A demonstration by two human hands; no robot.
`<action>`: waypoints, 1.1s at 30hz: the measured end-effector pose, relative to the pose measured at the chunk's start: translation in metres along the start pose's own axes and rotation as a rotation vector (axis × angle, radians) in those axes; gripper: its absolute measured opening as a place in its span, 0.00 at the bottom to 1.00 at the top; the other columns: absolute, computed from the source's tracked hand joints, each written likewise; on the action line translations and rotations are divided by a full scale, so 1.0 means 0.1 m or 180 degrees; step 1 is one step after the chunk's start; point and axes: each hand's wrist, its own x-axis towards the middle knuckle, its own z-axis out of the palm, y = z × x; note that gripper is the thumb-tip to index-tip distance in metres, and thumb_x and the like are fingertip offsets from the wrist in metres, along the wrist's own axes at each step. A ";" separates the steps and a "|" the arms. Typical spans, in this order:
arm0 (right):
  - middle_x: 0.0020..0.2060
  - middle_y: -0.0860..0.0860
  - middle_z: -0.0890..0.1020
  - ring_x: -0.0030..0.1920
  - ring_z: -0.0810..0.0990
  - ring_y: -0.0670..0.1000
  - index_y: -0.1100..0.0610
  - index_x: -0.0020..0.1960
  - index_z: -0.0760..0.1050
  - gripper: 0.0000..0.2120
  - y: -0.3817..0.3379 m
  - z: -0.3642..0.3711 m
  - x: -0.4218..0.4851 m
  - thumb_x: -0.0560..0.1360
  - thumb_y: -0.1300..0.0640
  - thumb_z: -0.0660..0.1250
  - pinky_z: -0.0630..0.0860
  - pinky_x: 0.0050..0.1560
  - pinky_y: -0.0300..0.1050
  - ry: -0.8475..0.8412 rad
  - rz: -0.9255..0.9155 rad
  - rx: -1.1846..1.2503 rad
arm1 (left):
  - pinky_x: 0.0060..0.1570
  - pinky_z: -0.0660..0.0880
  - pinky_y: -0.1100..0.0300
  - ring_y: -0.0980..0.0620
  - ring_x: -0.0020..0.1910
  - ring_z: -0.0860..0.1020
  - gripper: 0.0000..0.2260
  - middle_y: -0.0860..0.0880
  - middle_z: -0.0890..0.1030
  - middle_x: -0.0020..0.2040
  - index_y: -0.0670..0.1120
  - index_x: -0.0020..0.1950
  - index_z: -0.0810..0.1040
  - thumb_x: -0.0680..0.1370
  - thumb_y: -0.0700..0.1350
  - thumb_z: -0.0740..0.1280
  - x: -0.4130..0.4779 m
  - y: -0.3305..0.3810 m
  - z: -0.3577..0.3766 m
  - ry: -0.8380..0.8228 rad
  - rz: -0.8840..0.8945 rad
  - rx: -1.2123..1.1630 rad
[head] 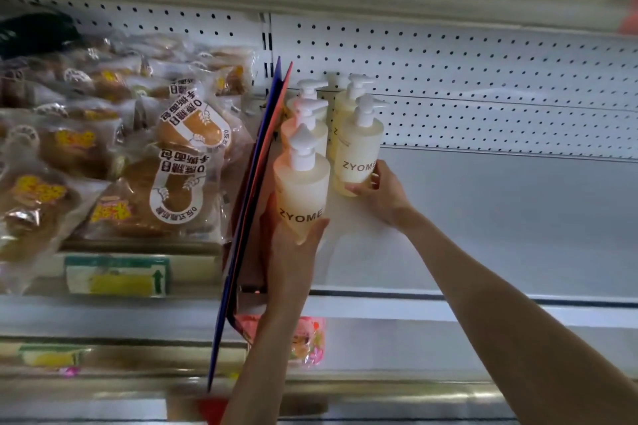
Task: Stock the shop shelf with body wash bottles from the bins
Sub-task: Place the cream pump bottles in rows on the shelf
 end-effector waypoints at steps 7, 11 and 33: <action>0.61 0.50 0.77 0.57 0.76 0.49 0.55 0.68 0.66 0.32 0.04 0.00 0.05 0.68 0.53 0.76 0.73 0.62 0.51 -0.0005 -0.0044 -0.0110 | 0.59 0.65 0.71 0.57 0.63 0.72 0.36 0.53 0.74 0.65 0.45 0.71 0.67 0.67 0.51 0.77 0.00 0.03 0.01 0.0131 0.0036 0.0076; 0.58 0.47 0.77 0.55 0.75 0.47 0.54 0.68 0.66 0.33 0.04 -0.01 0.04 0.68 0.52 0.76 0.74 0.61 0.49 -0.0036 -0.0066 -0.0144 | 0.62 0.68 0.65 0.56 0.63 0.73 0.36 0.54 0.74 0.65 0.45 0.70 0.68 0.67 0.56 0.75 0.00 0.05 0.02 0.0186 0.0076 0.0262; 0.56 0.49 0.81 0.58 0.78 0.45 0.58 0.61 0.78 0.19 -1.19 -0.71 0.97 0.72 0.53 0.73 0.70 0.67 0.42 -0.0210 -0.0719 0.0197 | 0.54 0.69 0.64 0.57 0.55 0.75 0.37 0.55 0.78 0.57 0.48 0.68 0.71 0.64 0.65 0.67 -0.13 0.28 -0.04 0.0265 -0.0221 0.0144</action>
